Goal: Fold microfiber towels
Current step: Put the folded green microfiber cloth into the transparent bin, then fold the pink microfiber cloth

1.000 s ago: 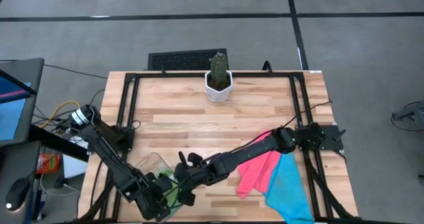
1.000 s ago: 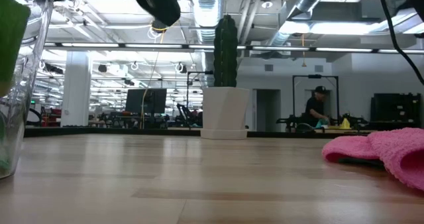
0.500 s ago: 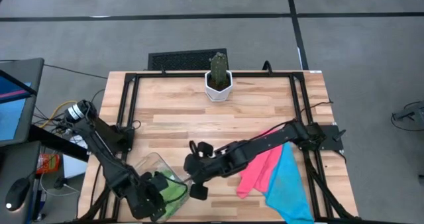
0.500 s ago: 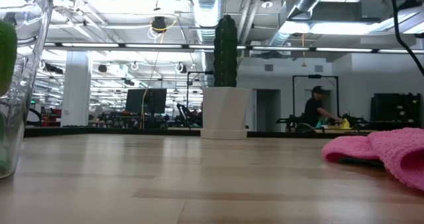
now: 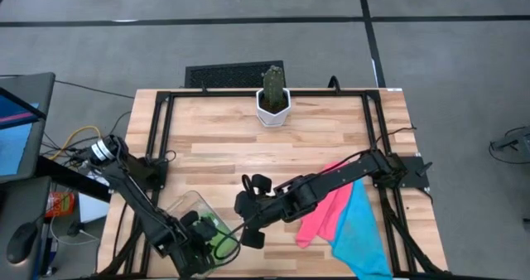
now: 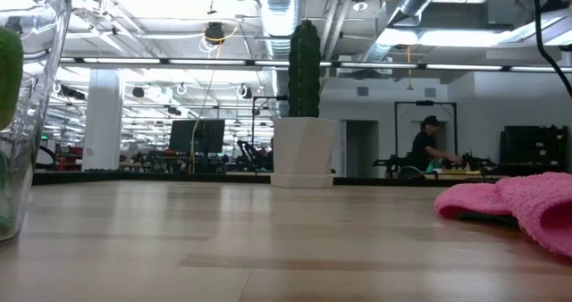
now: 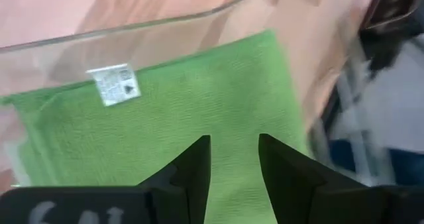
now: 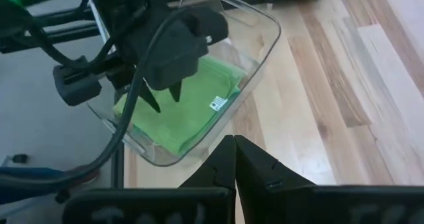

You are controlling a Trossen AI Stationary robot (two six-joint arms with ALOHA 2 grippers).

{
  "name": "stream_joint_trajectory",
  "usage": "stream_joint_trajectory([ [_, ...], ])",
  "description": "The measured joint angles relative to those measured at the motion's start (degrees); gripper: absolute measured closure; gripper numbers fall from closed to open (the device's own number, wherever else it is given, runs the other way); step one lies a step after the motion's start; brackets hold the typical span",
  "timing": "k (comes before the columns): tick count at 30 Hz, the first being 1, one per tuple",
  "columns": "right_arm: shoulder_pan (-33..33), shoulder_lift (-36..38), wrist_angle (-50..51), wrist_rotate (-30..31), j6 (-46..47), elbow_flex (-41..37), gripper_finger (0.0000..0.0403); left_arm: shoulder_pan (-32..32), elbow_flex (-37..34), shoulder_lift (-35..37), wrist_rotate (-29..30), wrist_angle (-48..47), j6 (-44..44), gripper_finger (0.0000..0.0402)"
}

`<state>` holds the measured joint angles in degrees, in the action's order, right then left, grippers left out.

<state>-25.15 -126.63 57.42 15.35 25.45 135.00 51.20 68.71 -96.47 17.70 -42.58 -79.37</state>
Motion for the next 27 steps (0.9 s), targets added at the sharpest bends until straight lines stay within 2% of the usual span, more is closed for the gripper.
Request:
stream_joint_trajectory([
  [6, -0.3, 0.3, 1.4, -0.1, 0.0, 0.0, 0.0376, -0.2, -5.0, -0.3, -2.4, 1.4, -2.6, 0.0277],
  [11, -0.7, 1.5, 2.7, 0.2, 0.0, 0.0, 0.0374, -0.2, -9.1, -0.3, -8.3, 1.4, -4.5, 0.0243],
  [15, -0.7, 2.4, 4.4, 0.6, 0.0, 0.0, 0.0375, -0.2, -10.0, -0.3, -11.3, -4.0, -4.3, 0.0211],
  [18, -0.7, 3.7, 8.7, 0.6, 1.6, 0.0, 0.0375, -0.2, -10.1, 1.5, -12.1, -5.4, -4.7, 0.0194],
  [21, -1.3, 5.7, 18.9, 1.5, 6.2, 0.0, 0.0369, -0.2, -9.0, 5.6, -11.3, -5.8, -4.8, 0.0184],
  [25, -2.4, 7.0, 30.8, 1.5, 13.9, 0.0, 0.0351, -0.2, -8.6, 12.4, -8.5, -6.3, -6.2, 0.0181],
  [27, -3.0, 7.0, 32.9, 1.2, 17.0, -0.3, 0.0336, 0.1, -8.6, 15.6, -8.2, -7.1, -7.4, 0.0181],
])
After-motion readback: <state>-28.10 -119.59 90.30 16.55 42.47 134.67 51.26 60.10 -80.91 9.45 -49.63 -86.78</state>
